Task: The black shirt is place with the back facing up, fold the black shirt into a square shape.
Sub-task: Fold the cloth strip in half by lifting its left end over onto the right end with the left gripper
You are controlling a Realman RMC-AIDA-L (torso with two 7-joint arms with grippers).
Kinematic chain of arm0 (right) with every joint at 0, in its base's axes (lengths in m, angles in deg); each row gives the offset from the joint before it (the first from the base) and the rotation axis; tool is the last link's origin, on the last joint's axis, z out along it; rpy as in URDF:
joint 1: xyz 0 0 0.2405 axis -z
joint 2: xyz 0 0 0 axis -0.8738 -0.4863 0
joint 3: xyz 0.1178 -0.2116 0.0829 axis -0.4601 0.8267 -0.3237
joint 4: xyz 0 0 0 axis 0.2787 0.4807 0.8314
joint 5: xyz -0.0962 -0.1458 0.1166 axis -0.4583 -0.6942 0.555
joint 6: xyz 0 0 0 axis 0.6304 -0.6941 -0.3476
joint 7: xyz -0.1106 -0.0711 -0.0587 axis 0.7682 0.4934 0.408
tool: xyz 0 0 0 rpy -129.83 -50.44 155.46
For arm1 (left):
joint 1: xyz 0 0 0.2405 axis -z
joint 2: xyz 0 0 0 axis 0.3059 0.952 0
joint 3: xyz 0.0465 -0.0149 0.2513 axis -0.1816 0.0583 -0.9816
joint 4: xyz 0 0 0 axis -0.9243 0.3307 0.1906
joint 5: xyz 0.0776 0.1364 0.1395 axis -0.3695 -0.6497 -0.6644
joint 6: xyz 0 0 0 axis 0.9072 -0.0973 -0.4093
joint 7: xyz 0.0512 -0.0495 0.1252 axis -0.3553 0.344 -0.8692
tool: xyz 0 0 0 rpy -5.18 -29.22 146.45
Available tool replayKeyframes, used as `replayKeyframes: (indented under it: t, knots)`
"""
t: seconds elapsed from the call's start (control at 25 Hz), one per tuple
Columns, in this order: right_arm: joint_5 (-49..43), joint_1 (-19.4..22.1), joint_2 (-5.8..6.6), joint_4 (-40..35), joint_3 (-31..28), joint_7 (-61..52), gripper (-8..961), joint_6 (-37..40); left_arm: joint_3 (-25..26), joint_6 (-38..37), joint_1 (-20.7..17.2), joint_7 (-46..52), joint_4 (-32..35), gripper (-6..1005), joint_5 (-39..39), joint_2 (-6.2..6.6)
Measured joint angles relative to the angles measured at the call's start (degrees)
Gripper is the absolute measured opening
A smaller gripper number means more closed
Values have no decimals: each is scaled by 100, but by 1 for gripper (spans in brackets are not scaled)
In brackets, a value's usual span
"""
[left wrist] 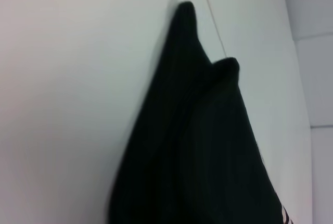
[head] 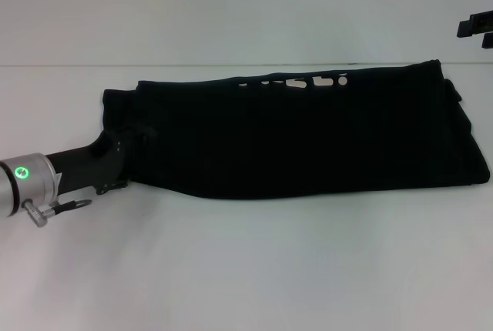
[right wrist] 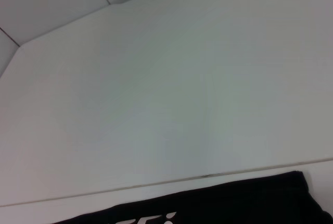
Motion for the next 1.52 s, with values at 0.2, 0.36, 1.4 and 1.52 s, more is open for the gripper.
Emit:
replayKeyframes:
  t: [0.2, 0.36, 1.4, 1.52]
  knots:
    - [6, 0, 0, -10, -41, 8, 587, 40, -65, -67, 23, -69, 27, 689, -11, 16]
    - [9, 0, 0, -10, -69, 22, 587, 64, -79, -57, 23, -119, 30, 553, -13, 17]
    - [3932, 2107, -1041, -430, -1471, 5680, 592, 571, -119, -419, 37, -1404, 48, 32, 172, -13]
    - [4385, 2456, -1218, -241, -1820, 6364, 592, 744, -181, -507, -41, -1498, 219, 32, 157, 7]
